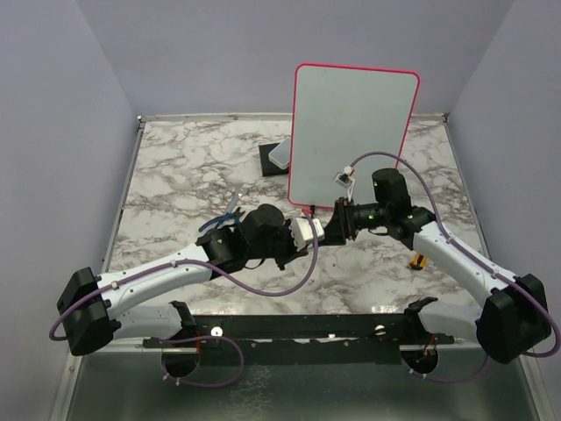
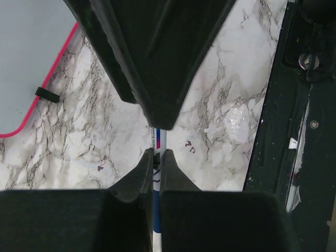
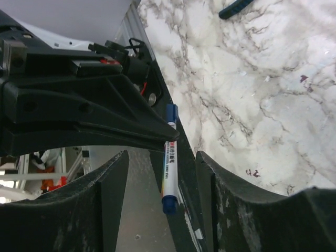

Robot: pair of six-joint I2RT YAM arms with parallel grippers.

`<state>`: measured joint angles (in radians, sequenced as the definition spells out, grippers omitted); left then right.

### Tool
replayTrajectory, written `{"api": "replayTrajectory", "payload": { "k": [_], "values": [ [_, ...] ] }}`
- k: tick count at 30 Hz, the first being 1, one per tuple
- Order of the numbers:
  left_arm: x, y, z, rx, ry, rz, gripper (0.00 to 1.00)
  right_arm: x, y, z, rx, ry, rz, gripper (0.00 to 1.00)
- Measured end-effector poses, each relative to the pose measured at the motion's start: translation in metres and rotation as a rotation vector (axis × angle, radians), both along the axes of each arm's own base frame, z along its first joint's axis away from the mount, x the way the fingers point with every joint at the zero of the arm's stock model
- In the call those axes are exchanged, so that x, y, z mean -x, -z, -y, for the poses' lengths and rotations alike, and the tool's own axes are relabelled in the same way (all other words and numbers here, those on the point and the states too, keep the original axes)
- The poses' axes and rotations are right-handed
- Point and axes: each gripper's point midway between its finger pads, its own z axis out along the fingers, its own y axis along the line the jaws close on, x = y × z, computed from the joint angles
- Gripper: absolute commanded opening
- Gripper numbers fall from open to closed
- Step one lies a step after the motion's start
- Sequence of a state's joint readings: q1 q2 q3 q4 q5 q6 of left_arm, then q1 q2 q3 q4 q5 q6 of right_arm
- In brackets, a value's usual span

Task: Write a sentence on the whiteboard
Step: Pass from the left arm to the right

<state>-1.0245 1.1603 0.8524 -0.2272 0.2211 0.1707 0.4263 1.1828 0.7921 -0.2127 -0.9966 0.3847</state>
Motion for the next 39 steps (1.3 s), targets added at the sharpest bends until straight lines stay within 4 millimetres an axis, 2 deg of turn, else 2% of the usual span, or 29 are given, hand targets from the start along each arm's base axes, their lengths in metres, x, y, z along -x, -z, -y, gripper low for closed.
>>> {"api": "replayTrajectory", "payload": {
  "k": [8,30,33,37,38,39],
  "values": [
    [0.000,0.003,0.000,-0.010,0.002,-0.006,0.00,0.020,0.007,-0.015,0.012,-0.067,-0.039,0.45],
    [0.004,0.011,-0.004,-0.041,0.008,-0.030,0.00,0.022,0.027,-0.025,0.066,-0.069,-0.068,0.30],
    [0.005,0.012,-0.005,-0.045,0.009,-0.034,0.00,0.022,0.029,-0.026,0.072,-0.071,-0.065,0.24],
    [0.006,0.013,-0.005,-0.047,0.012,-0.036,0.00,0.020,0.033,-0.026,0.090,-0.062,-0.048,0.01],
    [0.006,0.013,-0.005,-0.047,0.011,-0.036,0.01,0.019,0.035,-0.026,0.095,-0.056,-0.046,0.00],
    [0.006,0.013,-0.005,-0.048,0.011,-0.037,0.12,0.019,0.036,-0.026,0.099,-0.052,-0.044,0.00]
  ]
}}
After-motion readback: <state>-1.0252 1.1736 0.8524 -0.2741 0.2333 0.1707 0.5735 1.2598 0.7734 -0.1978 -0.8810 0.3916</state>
